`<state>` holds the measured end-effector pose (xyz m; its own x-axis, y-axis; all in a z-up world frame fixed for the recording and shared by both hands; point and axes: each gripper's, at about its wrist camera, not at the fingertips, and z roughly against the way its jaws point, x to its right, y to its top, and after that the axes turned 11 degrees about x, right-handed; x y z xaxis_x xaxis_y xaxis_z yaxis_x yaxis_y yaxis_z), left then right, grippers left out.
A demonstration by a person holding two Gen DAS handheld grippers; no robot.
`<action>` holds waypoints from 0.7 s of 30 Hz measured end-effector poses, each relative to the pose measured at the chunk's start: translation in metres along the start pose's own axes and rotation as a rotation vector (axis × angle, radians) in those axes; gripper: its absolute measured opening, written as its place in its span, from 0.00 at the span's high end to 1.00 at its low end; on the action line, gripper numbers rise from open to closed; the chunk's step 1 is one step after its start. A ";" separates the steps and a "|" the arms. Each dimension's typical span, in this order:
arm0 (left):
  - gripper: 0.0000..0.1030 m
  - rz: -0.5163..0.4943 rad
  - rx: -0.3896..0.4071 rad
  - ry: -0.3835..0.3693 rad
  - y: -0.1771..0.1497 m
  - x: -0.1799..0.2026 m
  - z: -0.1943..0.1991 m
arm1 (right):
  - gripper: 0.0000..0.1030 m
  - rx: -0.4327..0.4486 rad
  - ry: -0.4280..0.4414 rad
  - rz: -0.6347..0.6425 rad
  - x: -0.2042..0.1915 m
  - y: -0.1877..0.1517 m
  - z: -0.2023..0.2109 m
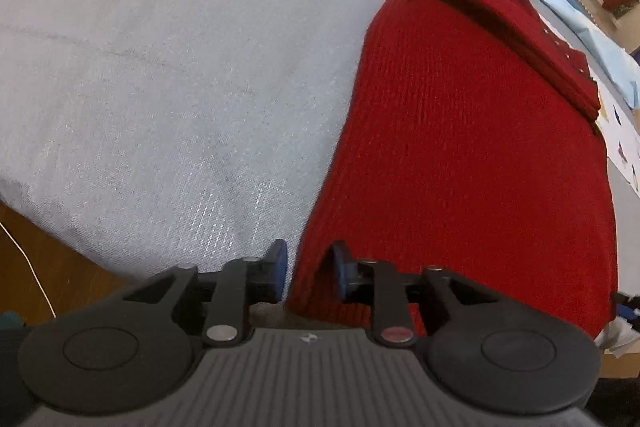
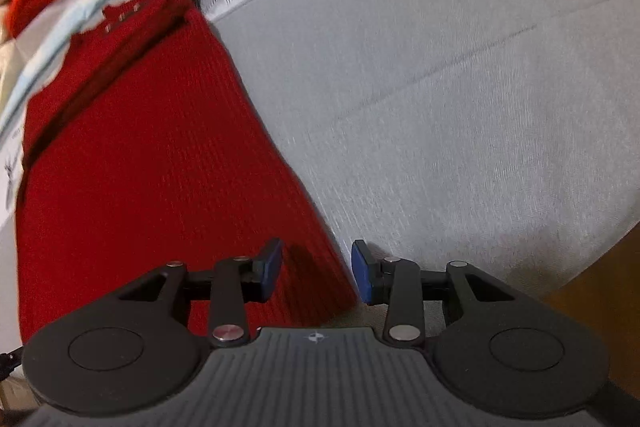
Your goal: Fold small clothes
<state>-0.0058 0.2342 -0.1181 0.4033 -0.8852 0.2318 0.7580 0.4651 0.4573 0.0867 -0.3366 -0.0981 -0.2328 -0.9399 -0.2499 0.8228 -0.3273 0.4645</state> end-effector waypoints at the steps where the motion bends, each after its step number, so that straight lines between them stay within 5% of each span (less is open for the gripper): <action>1: 0.72 0.007 -0.004 -0.008 0.000 0.000 0.000 | 0.60 -0.015 -0.008 0.009 -0.002 -0.001 -0.003; 11: 0.71 -0.045 -0.018 0.010 -0.006 0.017 -0.005 | 0.57 -0.026 -0.021 0.100 -0.011 -0.008 -0.007; 21: 0.71 -0.098 -0.001 0.026 -0.008 0.032 -0.011 | 0.72 -0.030 0.005 0.175 -0.023 -0.007 -0.011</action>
<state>0.0064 0.2019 -0.1235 0.3401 -0.9260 0.1637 0.7949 0.3761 0.4762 0.0920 -0.3117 -0.1046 -0.0821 -0.9817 -0.1719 0.8657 -0.1557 0.4758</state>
